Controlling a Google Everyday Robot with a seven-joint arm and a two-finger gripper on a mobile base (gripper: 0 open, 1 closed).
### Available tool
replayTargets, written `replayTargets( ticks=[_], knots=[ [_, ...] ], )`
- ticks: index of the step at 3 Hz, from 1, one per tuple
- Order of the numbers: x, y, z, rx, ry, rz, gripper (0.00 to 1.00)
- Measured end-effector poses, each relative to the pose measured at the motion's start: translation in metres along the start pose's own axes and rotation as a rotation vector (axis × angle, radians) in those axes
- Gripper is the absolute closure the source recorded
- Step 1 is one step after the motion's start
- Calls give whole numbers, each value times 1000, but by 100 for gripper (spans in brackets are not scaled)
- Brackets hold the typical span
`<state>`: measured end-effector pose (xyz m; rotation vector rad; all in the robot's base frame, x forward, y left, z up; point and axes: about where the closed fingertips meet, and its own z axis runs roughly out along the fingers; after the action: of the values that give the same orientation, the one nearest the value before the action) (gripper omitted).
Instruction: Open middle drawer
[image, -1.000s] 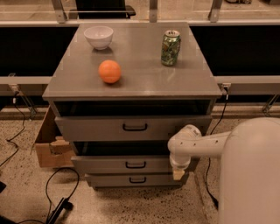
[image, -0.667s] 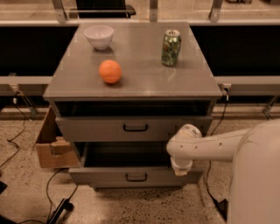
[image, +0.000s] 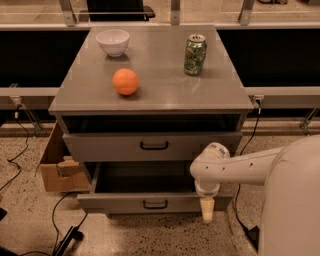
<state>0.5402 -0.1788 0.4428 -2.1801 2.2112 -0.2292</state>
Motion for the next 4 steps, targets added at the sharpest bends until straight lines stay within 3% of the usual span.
replayTargets(
  ticks=[1,2,3,4],
  knots=[
    [0,0,0,0,0,0,0],
    [0,23,17,-43,-7,14,18],
    [-8,70,22,-86,-63,63,41],
    [-18,95,19,-105,-76,53,65]
  ],
)
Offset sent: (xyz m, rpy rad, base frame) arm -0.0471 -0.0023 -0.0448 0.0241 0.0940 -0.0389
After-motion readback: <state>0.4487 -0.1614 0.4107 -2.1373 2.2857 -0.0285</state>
